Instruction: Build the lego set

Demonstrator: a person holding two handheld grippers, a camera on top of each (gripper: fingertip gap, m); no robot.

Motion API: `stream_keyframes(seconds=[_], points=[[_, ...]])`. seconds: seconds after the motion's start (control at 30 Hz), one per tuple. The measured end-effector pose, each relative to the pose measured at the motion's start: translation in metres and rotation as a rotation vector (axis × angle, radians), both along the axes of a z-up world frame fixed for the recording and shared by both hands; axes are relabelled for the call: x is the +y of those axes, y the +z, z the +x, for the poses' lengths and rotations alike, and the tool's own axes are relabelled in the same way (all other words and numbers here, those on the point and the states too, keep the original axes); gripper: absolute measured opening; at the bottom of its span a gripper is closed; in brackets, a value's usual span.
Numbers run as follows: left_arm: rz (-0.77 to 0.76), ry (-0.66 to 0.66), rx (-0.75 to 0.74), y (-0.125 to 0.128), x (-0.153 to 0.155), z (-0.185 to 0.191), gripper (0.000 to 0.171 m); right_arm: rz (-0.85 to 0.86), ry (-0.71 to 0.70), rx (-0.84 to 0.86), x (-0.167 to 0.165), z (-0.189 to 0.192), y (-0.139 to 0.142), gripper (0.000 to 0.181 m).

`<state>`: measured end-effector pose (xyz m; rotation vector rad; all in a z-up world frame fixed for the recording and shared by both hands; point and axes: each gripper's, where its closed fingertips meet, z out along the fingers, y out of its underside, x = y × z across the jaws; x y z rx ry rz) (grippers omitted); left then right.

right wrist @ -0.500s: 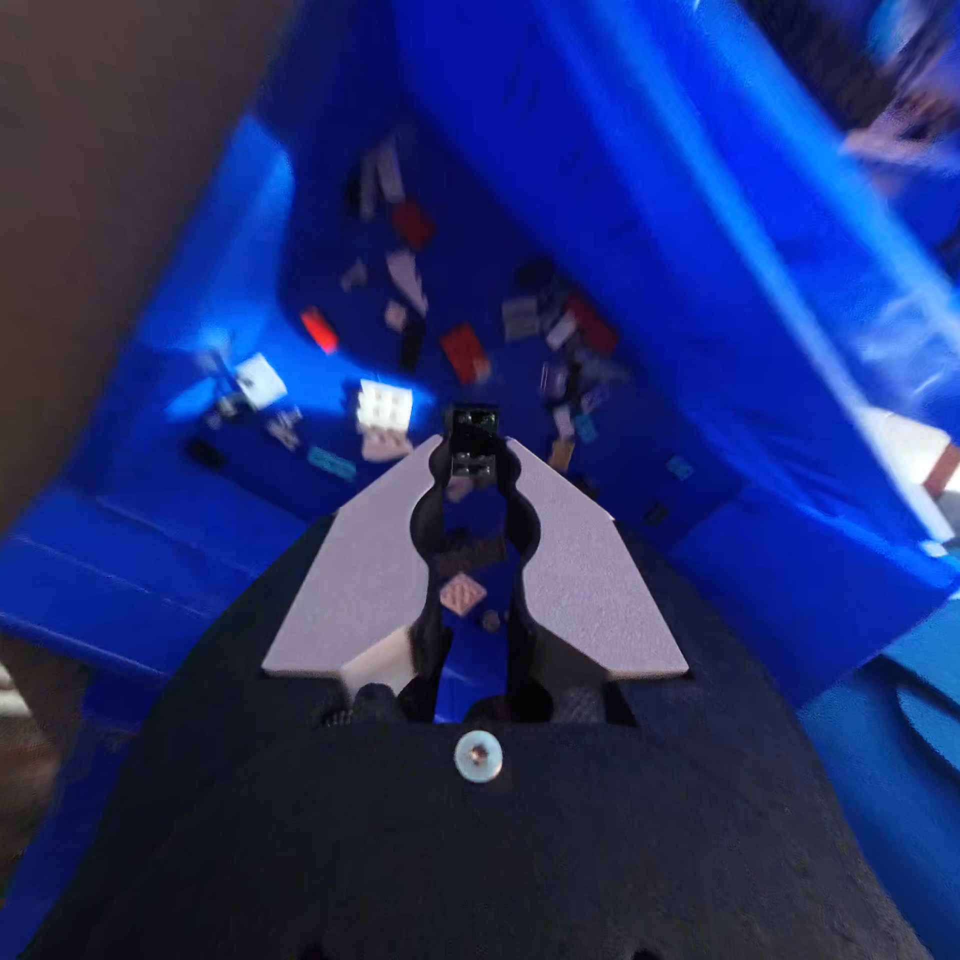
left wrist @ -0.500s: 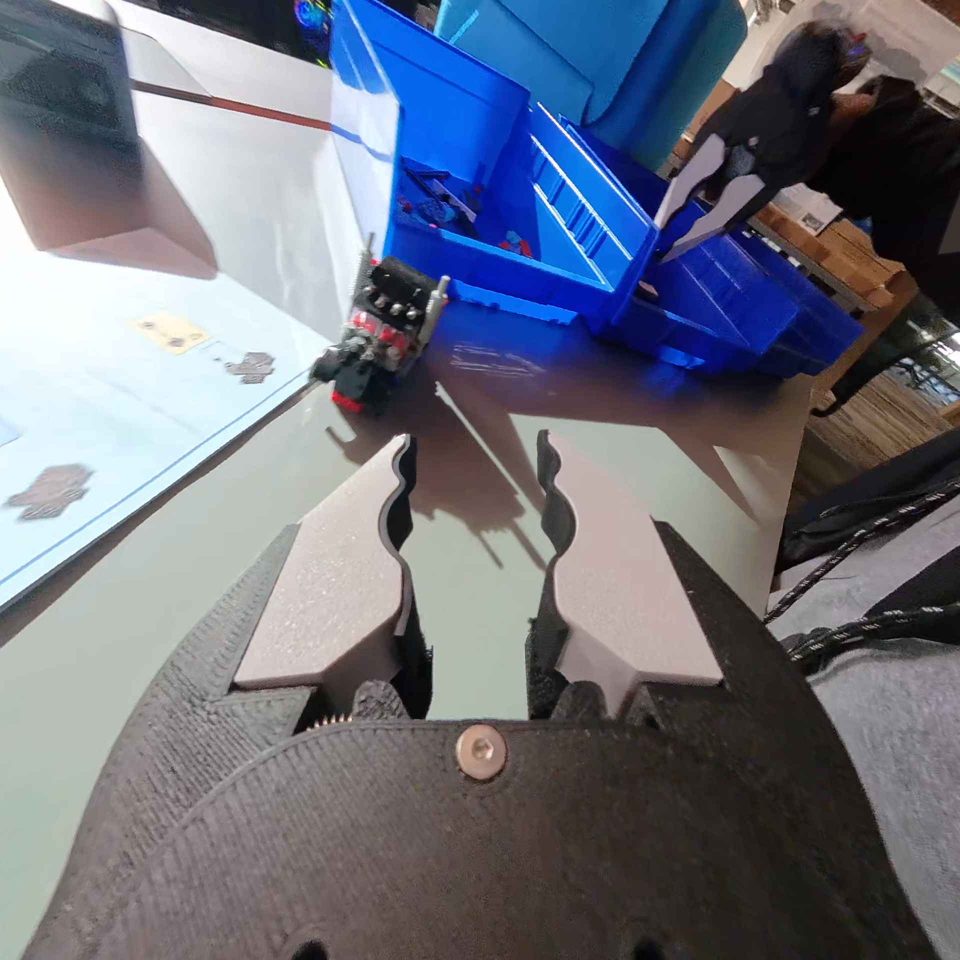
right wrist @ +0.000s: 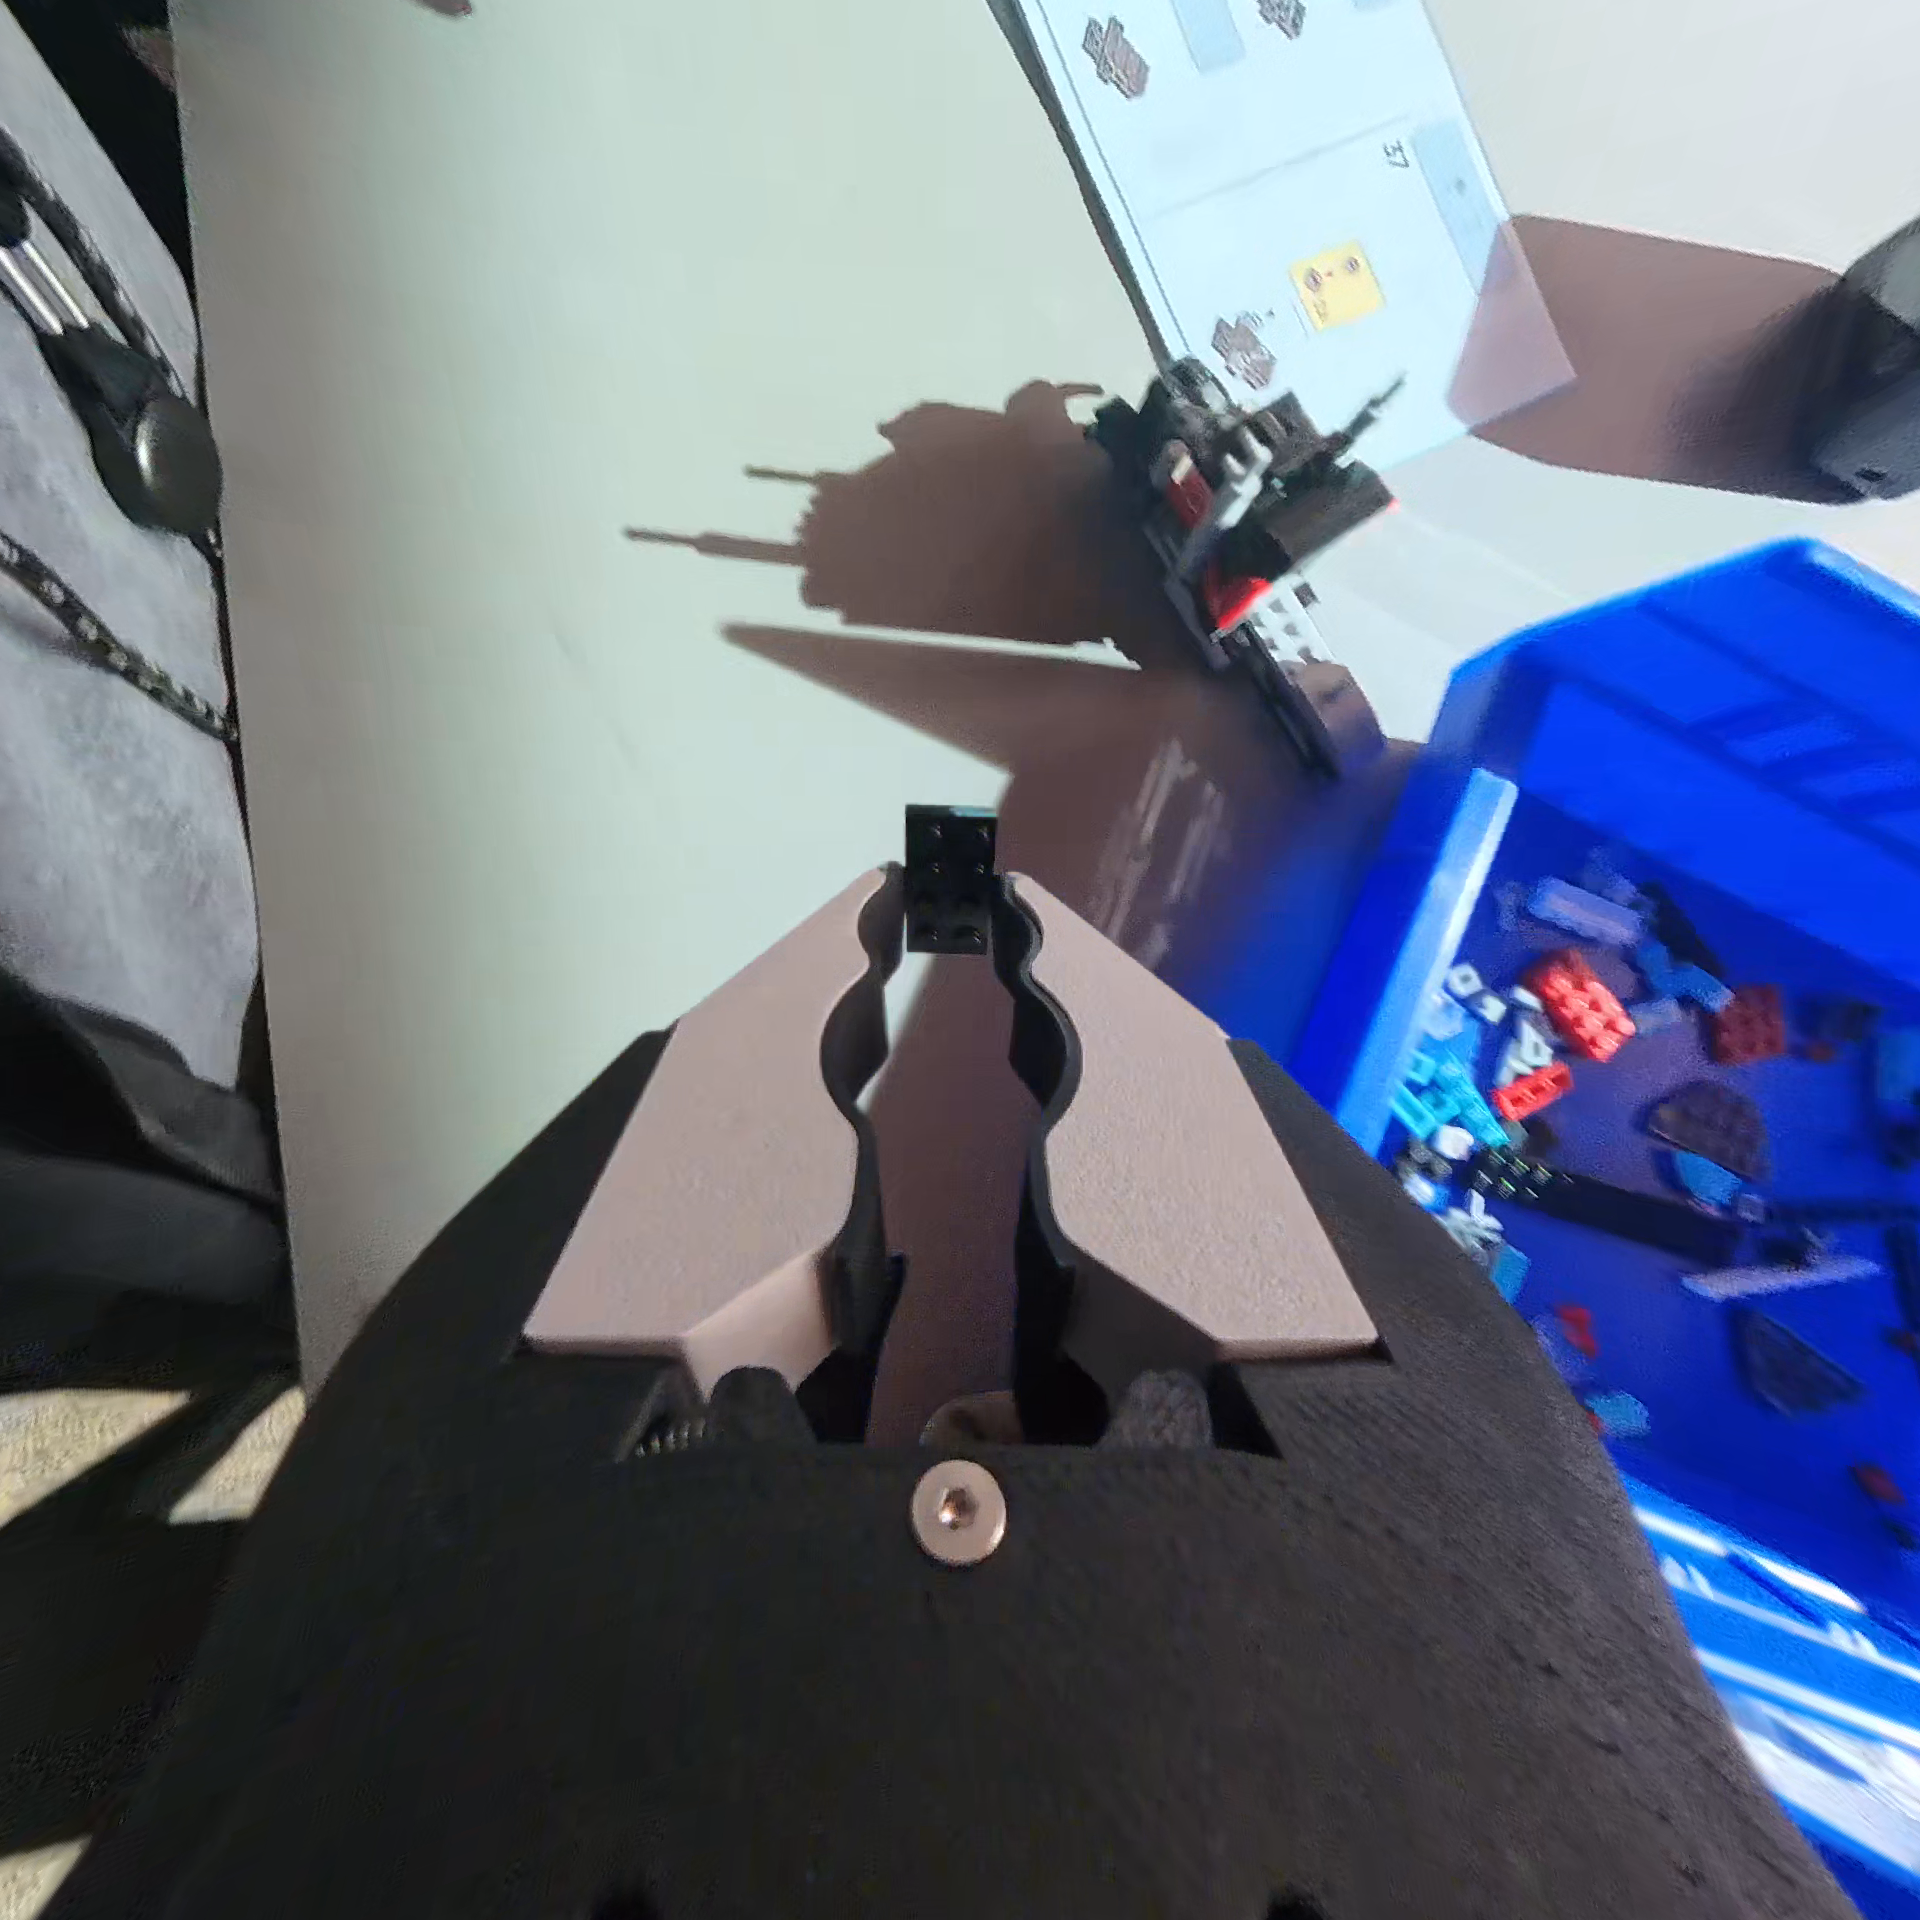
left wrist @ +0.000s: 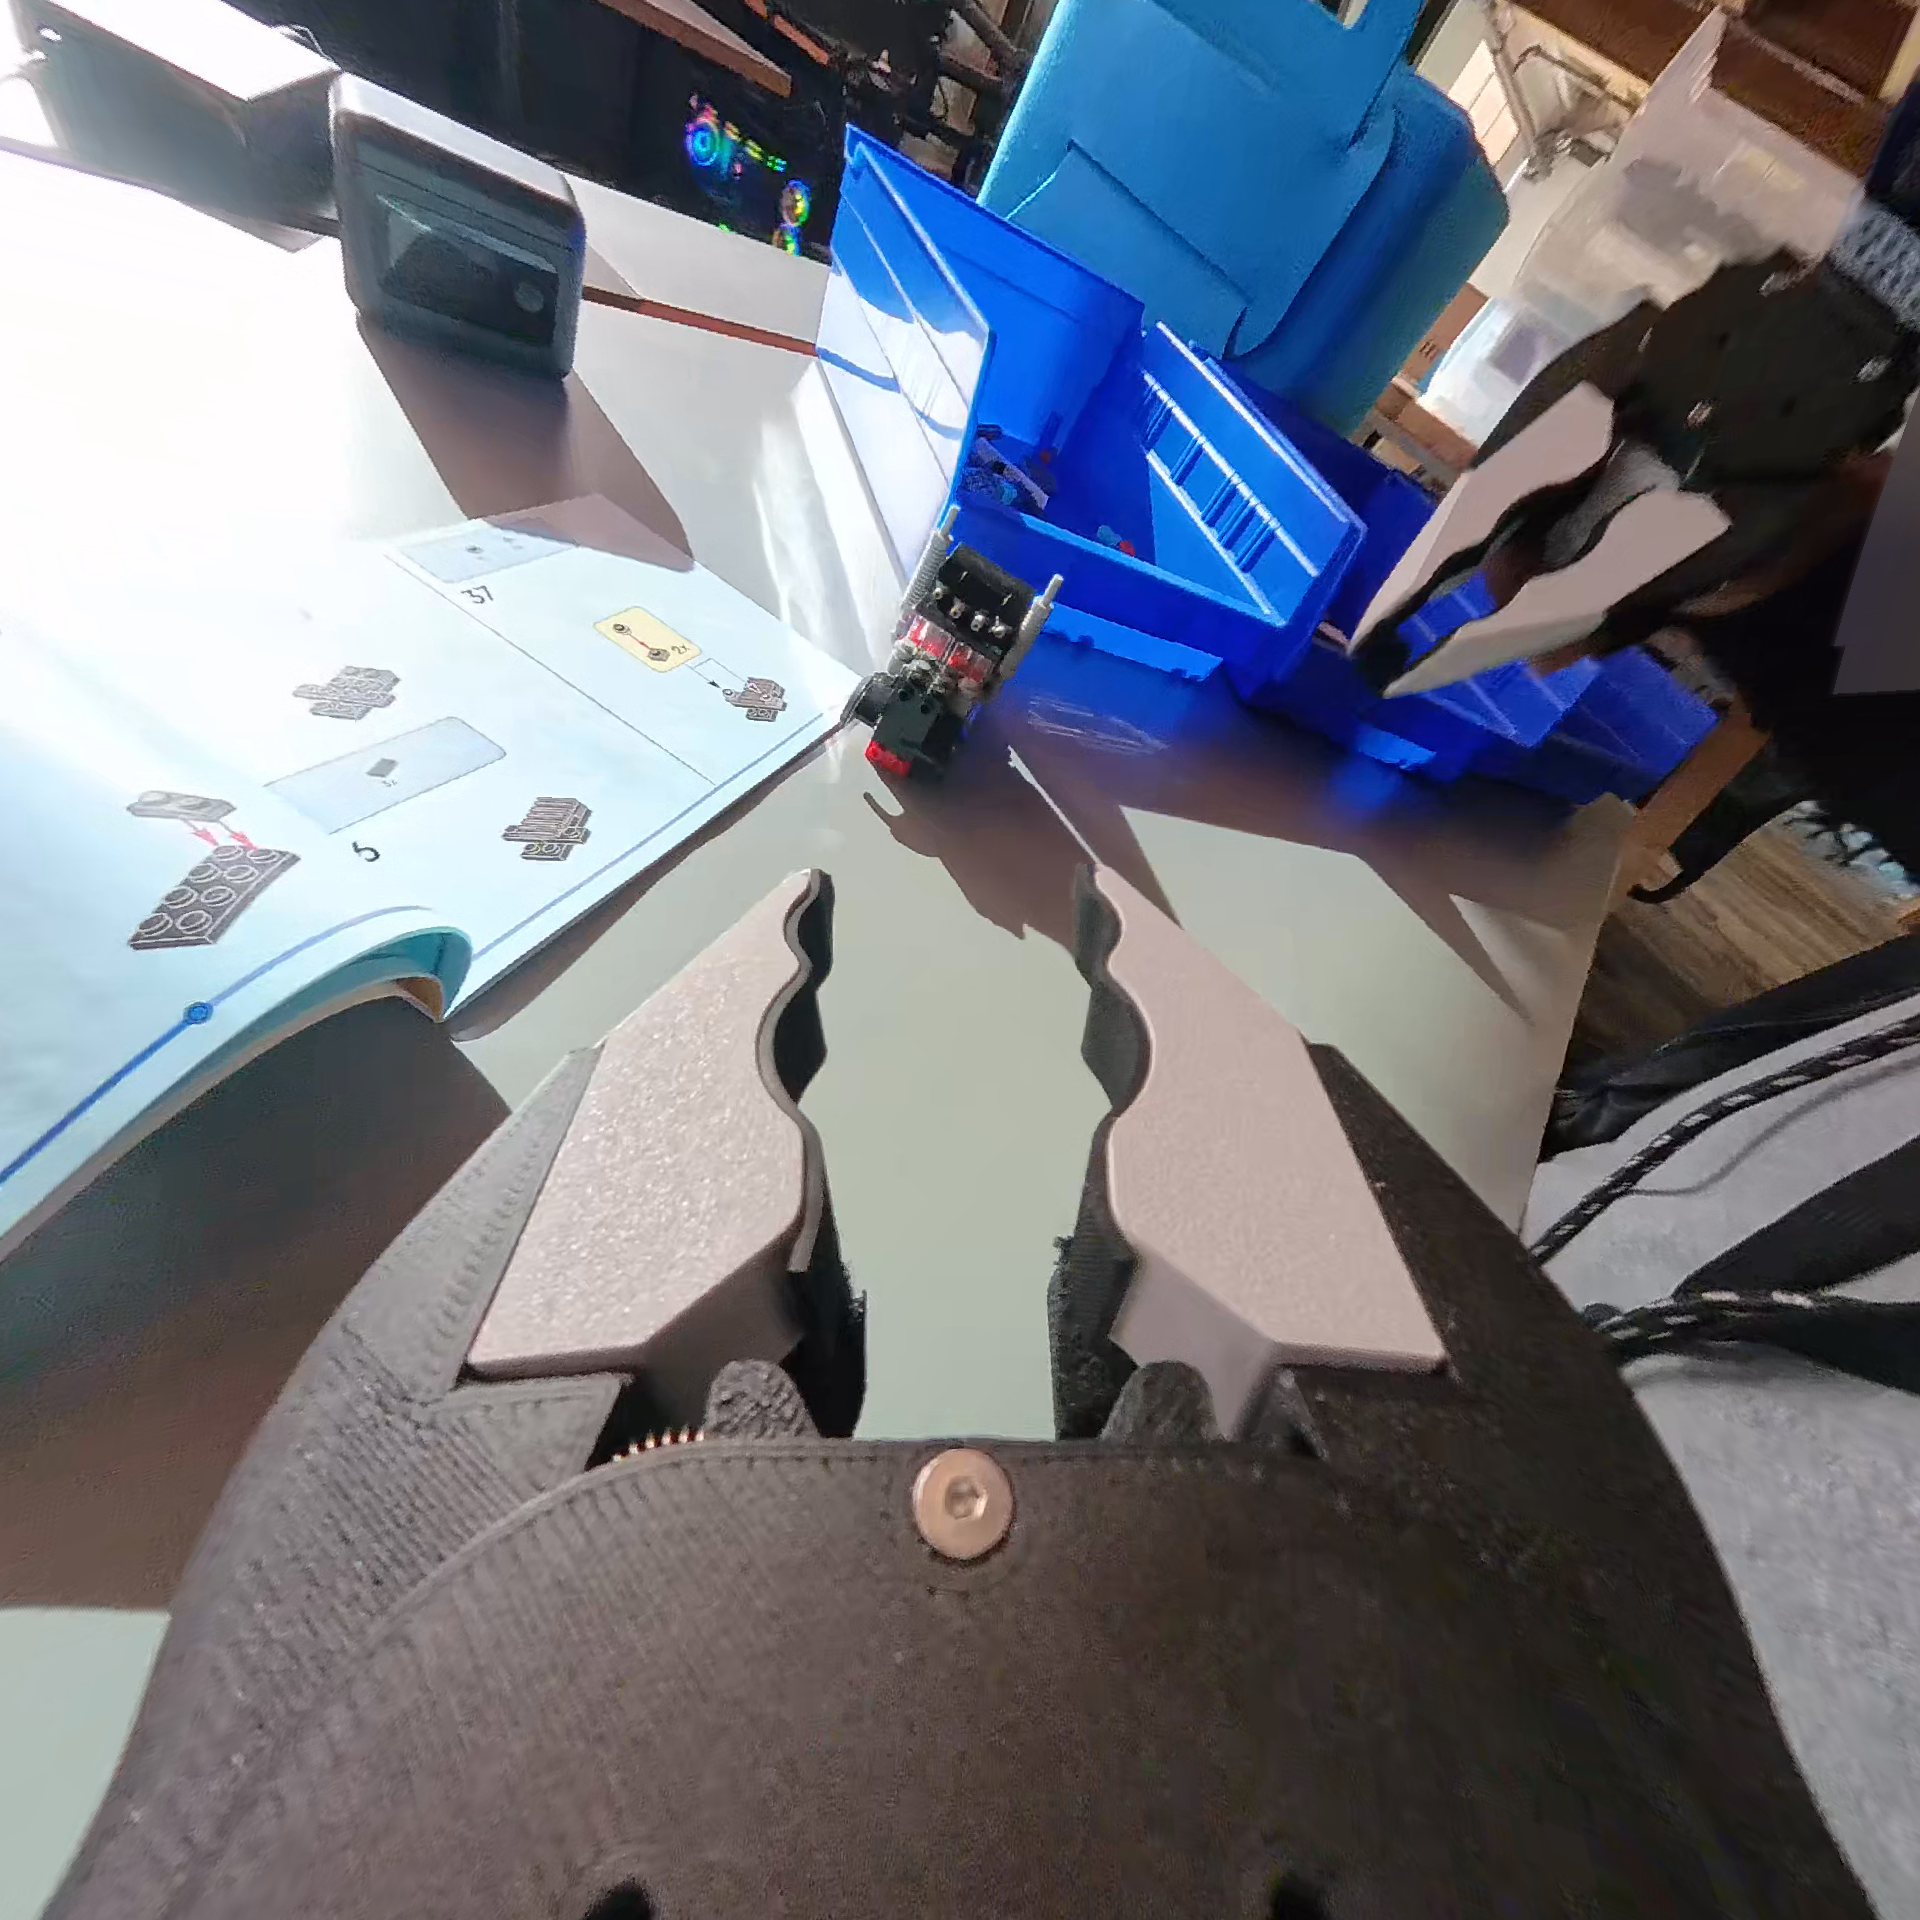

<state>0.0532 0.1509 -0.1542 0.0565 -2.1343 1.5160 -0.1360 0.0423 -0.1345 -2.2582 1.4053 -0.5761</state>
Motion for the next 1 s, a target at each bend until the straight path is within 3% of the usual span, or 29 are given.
stream_keyframes(seconds=[0.2,0.47,1.0], points=[[0.019,-0.052,0.03,-0.002,0.0,-0.004,0.047,0.078,-0.082,-0.044,0.033,0.026,-0.036,0.018],[-0.003,-0.051,0.081,0.002,0.001,-0.001,0.048,0.164,-0.189,-0.035,0.036,0.04,-0.068,0.018],[0.003,-0.049,0.087,0.001,0.0,0.0,0.048,0.163,-0.207,-0.024,0.03,0.04,-0.075,0.019]])
